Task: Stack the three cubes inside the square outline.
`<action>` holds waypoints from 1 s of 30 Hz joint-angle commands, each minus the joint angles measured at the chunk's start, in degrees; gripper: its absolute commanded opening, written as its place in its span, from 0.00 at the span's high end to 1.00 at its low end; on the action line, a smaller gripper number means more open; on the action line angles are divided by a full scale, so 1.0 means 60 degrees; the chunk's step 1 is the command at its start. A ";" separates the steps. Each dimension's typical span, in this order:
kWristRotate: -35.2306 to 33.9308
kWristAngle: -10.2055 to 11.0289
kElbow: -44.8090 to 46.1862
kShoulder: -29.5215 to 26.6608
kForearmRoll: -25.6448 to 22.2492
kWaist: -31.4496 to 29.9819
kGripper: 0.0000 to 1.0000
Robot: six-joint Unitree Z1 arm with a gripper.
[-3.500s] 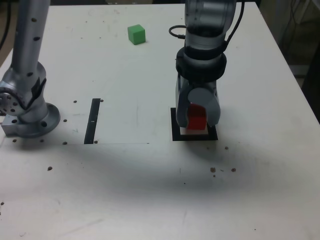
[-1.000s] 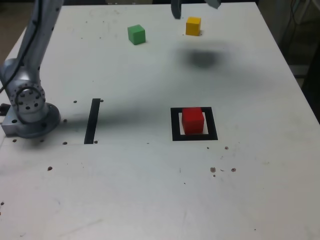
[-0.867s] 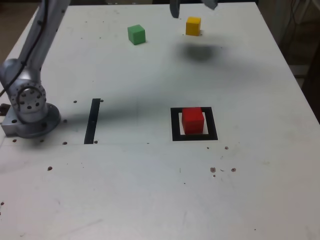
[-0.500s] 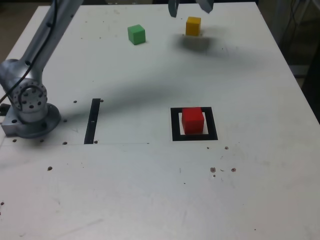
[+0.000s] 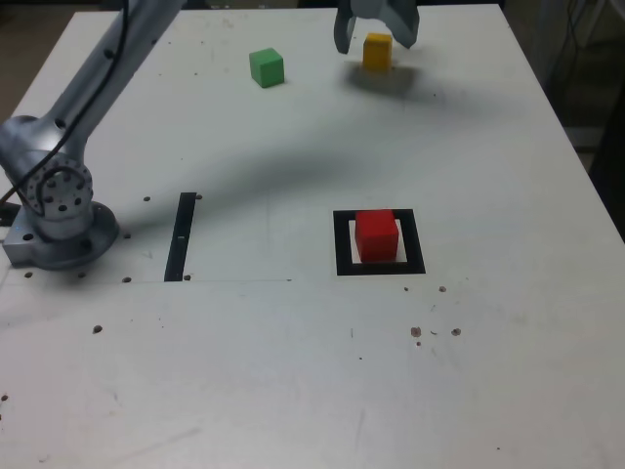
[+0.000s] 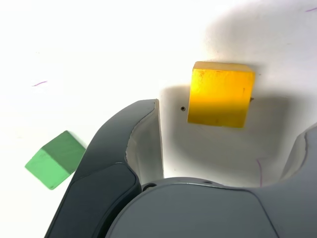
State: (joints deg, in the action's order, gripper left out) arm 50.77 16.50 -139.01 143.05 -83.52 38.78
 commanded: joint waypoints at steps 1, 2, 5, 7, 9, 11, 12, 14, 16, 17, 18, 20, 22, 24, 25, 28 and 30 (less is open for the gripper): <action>0.0036 -0.0010 -0.0090 0.0103 -0.0014 0.0009 0.09; 0.0044 -0.0010 -0.0121 0.0151 -0.0007 0.0014 0.10; 0.0063 -0.0010 -0.0184 0.0293 0.0026 0.0034 0.11; 0.0064 -0.0010 -0.0202 0.0369 0.0069 0.0048 0.12; 0.0064 -0.0010 -0.0247 0.0413 0.0111 0.0059 0.14; 0.0064 -0.0010 -0.0342 0.0429 0.0141 0.0069 0.16; 0.0064 -0.0010 -0.0394 0.0430 0.0149 0.0076 0.16; 0.0064 -0.0010 -0.0480 0.0438 0.0157 0.0100 0.18; 0.0069 -0.0010 -0.0517 0.0455 0.0174 0.0121 0.20; 0.0077 -0.0005 -0.0519 0.0467 0.0196 0.0132 0.21; 0.0084 0.0003 -0.0517 0.0476 0.0216 0.0138 0.22; 0.0093 0.0032 -0.0511 0.0487 0.0254 0.0146 0.23; 0.0099 0.0067 -0.0502 0.0492 0.0282 0.0149 0.25; 0.0096 0.0095 -0.0487 0.0498 0.0298 0.0154 0.27; 0.0094 0.0103 -0.0479 0.0500 0.0302 0.0156 0.29; 0.0087 0.0107 -0.0472 0.0496 0.0328 0.0157 0.39; 0.0077 0.0099 -0.0488 0.0482 0.0374 0.0157 0.47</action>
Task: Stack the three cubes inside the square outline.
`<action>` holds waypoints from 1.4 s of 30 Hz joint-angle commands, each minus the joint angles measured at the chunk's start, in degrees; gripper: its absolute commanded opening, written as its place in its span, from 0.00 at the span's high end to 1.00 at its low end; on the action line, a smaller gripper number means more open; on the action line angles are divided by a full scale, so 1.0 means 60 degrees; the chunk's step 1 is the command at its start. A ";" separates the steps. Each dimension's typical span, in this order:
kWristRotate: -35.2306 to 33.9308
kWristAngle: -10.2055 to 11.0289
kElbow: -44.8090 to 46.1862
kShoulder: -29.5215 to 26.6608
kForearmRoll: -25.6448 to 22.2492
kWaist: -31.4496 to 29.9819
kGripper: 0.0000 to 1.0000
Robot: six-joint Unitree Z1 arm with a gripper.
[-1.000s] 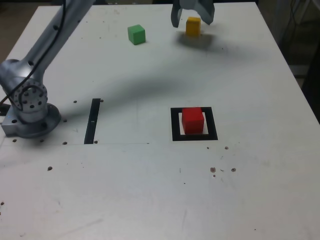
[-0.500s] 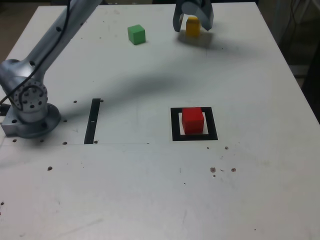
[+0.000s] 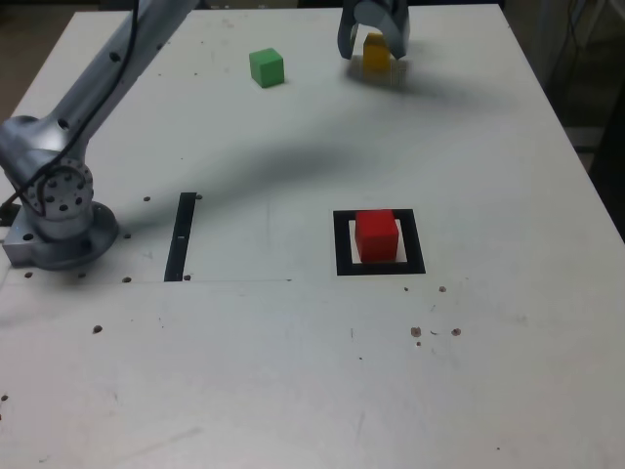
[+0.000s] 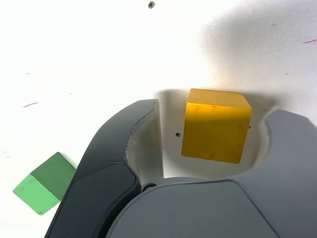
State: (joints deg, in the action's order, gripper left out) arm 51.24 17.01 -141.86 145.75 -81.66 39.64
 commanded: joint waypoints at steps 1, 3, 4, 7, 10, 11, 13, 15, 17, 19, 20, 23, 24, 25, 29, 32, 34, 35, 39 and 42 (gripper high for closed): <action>-0.0009 0.0007 -0.0019 0.0025 0.0091 0.0014 0.50; -0.0025 -0.0010 -0.0007 0.0017 0.0149 0.0014 0.54; -0.0036 -0.0021 0.0017 0.0016 0.0176 0.0014 0.55; -0.0072 -0.0045 0.0130 0.0027 0.0234 0.0015 0.56; -0.0087 -0.0052 0.0181 0.0029 0.0271 0.0015 0.59; -0.0088 -0.0053 0.0185 0.0029 0.0280 0.0015 0.60; -0.0088 -0.0062 0.0199 0.0024 0.0297 0.0015 0.63; -0.0087 -0.0089 0.0233 0.0020 0.0311 0.0015 0.67; -0.0083 -0.0133 0.0273 0.0010 0.0320 0.0015 0.71; -0.0079 -0.0193 0.0303 -0.0023 0.0324 0.0015 0.75; -0.0076 -0.0225 0.0308 -0.0053 0.0322 0.0015 0.77; -0.0078 -0.0321 0.0282 -0.0226 0.0299 0.0015 0.80; -0.0082 -0.0373 0.0256 -0.0347 0.0275 0.0014 0.81; -0.0089 -0.0412 0.0229 -0.0456 0.0245 0.0007 0.81; -0.0200 -0.0527 0.0106 -0.1041 -0.0060 -0.0125 0.81; -0.0415 -0.0464 0.0062 -0.1597 -0.0494 -0.0413 0.81; -0.0623 -0.0335 0.0105 -0.1969 -0.0843 -0.0715 0.81; -0.0752 -0.0260 0.0158 -0.2150 -0.1015 -0.0899 0.81; -0.1459 -0.0056 0.0661 -0.2865 -0.1531 -0.1839 0.81; -0.2159 -0.0089 0.1340 -0.3439 -0.1708 -0.2664 0.81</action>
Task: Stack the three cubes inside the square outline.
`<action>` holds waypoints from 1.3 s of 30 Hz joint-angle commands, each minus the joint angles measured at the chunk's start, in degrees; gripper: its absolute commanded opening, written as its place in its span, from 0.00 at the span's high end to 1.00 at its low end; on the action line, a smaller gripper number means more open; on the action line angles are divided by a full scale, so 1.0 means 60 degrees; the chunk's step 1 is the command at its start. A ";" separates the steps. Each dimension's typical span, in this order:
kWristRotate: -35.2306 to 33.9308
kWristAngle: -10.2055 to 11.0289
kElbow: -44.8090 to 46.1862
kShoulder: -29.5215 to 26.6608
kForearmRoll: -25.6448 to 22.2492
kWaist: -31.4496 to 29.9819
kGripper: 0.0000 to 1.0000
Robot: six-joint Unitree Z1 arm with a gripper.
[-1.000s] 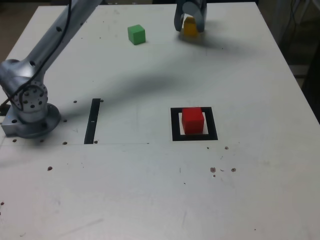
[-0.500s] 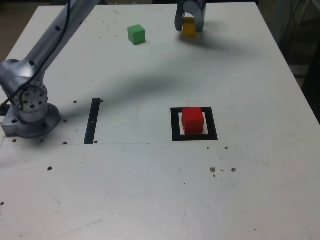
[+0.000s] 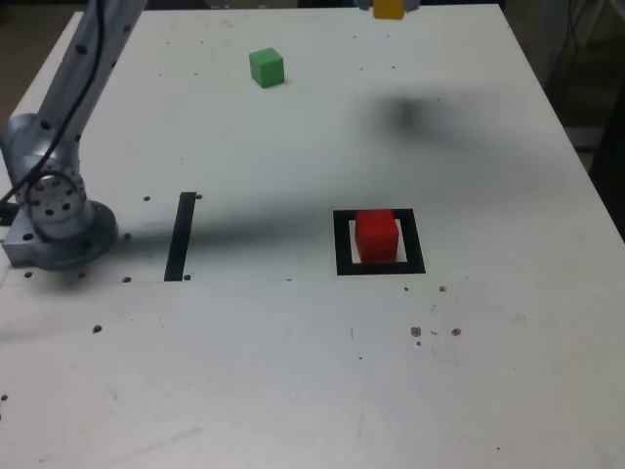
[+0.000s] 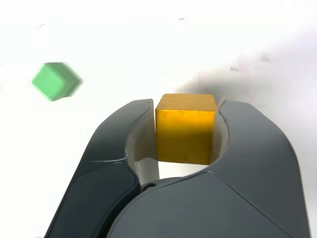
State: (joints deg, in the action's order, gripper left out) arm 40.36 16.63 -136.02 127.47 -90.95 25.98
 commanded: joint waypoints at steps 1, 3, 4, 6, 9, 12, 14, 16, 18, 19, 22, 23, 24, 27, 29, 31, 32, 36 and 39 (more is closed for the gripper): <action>-0.0604 -0.0079 0.0648 -0.0589 -0.0194 -0.0653 0.81; -0.1285 -0.0216 0.1411 -0.1067 -0.0245 -0.1265 0.81; -0.1623 -0.0273 0.1765 -0.1275 -0.0254 -0.1531 0.81; -0.2370 -0.0366 0.2444 -0.1671 -0.0260 -0.2080 0.81; -0.3604 -0.0474 0.3273 -0.2163 -0.0266 -0.2978 0.81; -0.4845 -0.0702 0.3878 -0.2484 -0.0261 -0.3856 0.81; -0.5644 -0.0905 0.4193 -0.2606 -0.0250 -0.4405 0.81; -0.6420 -0.1137 0.4442 -0.2664 -0.0216 -0.4914 0.81; -0.7138 -0.1368 0.4589 -0.2657 -0.0135 -0.5398 0.81; -0.7469 -0.1492 0.4632 -0.2634 -0.0073 -0.5621 0.81; -0.8395 -0.1805 0.4694 -0.2494 0.0138 -0.6231 0.81; -0.8602 -0.1861 0.4736 -0.2455 0.0208 -0.6350 0.81; -0.8772 -0.1903 0.4798 -0.2418 0.0286 -0.6442 0.81; -0.9129 -0.1907 0.5061 -0.2341 0.0595 -0.6615 0.81; -0.9255 -0.1891 0.5260 -0.2274 0.0850 -0.6674 0.81; -0.9354 -0.1877 0.5467 -0.2192 0.1082 -0.6717 0.81; -0.9393 -0.1874 0.5585 -0.2155 0.1187 -0.6721 0.81; -0.9450 -0.1864 0.6074 -0.2074 0.1655 -0.6664 0.81; -0.9452 -0.1785 0.6308 -0.2032 0.1921 -0.6594 0.81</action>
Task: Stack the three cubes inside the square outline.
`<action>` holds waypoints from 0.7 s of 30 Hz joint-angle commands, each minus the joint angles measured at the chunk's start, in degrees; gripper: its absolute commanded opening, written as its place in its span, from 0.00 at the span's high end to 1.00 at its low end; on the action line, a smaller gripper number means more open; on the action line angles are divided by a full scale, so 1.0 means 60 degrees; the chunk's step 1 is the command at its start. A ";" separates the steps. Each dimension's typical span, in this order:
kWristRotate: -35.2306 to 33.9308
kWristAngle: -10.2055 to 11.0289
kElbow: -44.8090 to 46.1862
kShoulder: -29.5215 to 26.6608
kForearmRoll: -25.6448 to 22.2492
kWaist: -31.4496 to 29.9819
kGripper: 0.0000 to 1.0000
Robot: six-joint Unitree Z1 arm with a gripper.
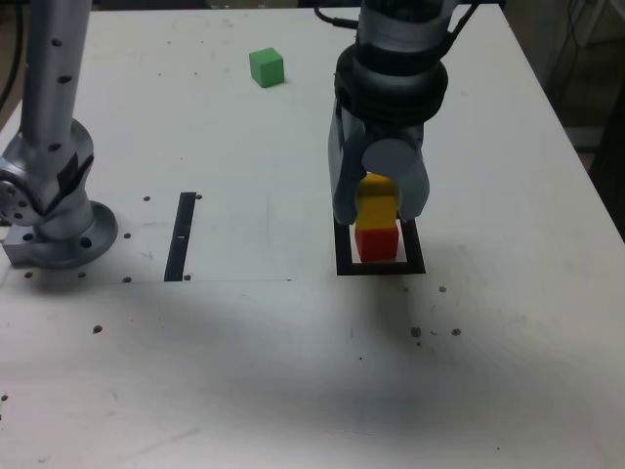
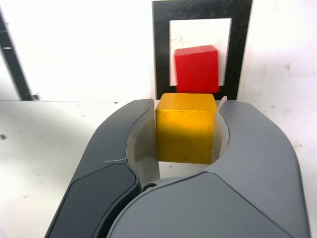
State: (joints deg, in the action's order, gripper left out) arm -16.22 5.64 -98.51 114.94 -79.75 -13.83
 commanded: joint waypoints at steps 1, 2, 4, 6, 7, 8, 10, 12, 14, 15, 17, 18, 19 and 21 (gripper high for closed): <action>-0.0021 0.0096 0.0143 0.0077 0.0131 0.0074 0.80; -0.0020 0.0140 0.0207 0.0093 0.0182 0.0104 0.80; -0.0015 0.0234 0.0333 0.0117 0.0278 0.0167 0.80; 0.0005 0.0313 0.0443 0.0128 0.0371 0.0235 0.80; 0.0019 0.0346 0.0486 0.0130 0.0413 0.0268 0.80; 0.0034 0.0373 0.0517 0.0134 0.0449 0.0298 0.80; 0.0062 0.0410 0.0582 0.0143 0.0523 0.0348 0.80; 0.0081 0.0428 0.0650 0.0158 0.0617 0.0378 0.80; 0.0090 0.0440 0.0705 0.0181 0.0715 0.0391 0.80; 0.0093 0.0445 0.0724 0.0194 0.0758 0.0394 0.80; 0.0096 0.0445 0.0734 0.0217 0.0827 0.0397 0.80; 0.0096 0.0440 0.0727 0.0226 0.0848 0.0397 0.80; 0.0096 0.0436 0.0714 0.0234 0.0860 0.0397 0.80; 0.0096 0.0432 0.0683 0.0250 0.0884 0.0397 0.78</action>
State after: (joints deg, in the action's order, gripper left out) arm -15.74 8.21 -94.20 116.20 -74.60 -11.52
